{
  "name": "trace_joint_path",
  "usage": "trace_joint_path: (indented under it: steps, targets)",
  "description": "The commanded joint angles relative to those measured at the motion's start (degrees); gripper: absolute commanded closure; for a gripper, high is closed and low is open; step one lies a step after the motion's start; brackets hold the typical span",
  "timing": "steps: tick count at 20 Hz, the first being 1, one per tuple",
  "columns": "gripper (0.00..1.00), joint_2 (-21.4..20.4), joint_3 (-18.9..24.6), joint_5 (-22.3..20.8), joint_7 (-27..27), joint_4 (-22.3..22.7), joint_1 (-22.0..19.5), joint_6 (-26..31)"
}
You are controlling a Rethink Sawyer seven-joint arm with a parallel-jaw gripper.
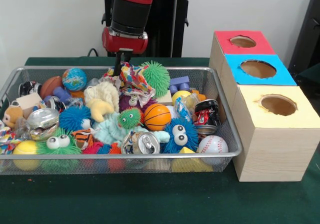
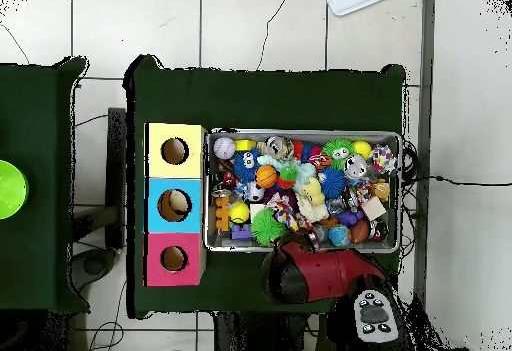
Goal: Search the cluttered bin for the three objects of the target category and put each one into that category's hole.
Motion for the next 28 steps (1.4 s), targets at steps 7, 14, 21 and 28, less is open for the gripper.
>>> trace_joint_path:
  steps: [7, 14, 21, 28]
  targets:
    - [1.0, -0.49, -0.64, -0.02, 7.61, 0.21, 2.86, -3.19]
    - [1.0, -13.83, 9.94, 5.32, 6.24, 7.81, -3.41, 6.65]
    - [1.0, -22.37, 16.47, 12.56, 3.47, 10.24, -5.61, 15.64]
    - [1.0, -24.82, 18.22, 18.34, 6.53, 10.94, -4.87, 17.34]
